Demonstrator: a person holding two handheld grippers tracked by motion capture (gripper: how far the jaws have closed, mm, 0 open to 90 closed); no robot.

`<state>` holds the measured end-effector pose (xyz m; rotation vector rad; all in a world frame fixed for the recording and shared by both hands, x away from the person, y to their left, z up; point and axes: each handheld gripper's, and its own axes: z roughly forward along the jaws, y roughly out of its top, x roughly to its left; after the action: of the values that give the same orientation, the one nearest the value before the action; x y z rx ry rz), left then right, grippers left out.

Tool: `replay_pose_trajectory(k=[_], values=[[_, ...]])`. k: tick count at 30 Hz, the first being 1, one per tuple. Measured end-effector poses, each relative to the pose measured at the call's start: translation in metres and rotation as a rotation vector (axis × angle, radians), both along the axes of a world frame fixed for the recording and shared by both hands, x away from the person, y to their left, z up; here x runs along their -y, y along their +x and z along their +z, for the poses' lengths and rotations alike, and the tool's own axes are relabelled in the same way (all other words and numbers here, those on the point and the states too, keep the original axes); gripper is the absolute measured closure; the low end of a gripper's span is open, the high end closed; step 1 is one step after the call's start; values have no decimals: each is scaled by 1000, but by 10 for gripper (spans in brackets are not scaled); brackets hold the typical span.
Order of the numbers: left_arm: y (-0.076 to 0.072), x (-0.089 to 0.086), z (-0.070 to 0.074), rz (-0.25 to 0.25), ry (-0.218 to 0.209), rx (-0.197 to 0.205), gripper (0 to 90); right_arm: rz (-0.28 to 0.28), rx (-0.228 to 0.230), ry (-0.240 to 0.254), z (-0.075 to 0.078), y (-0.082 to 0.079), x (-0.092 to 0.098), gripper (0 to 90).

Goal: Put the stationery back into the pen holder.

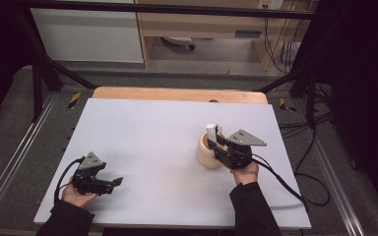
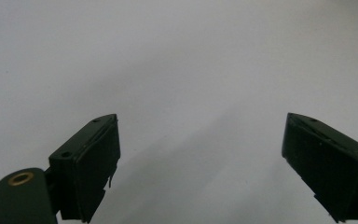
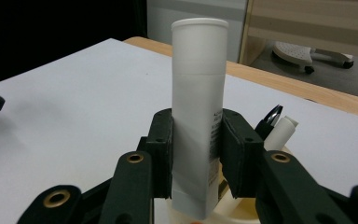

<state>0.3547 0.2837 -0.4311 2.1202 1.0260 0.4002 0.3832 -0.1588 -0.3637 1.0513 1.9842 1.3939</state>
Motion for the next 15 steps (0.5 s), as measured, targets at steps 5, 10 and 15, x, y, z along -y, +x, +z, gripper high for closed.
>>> replay_pose_trajectory(k=[5, 10, 15], values=[[0, 0, -1, -1, 0, -3, 115, -33, -18, 28, -4, 12, -2, 671], [0, 0, -1, -3, 0, -3, 115, -55, -38, 32, -12, 22, -5, 671], [0, 0, -1, -6, 1, -4, 115, -74, -66, 51, -22, 26, -2, 671]])
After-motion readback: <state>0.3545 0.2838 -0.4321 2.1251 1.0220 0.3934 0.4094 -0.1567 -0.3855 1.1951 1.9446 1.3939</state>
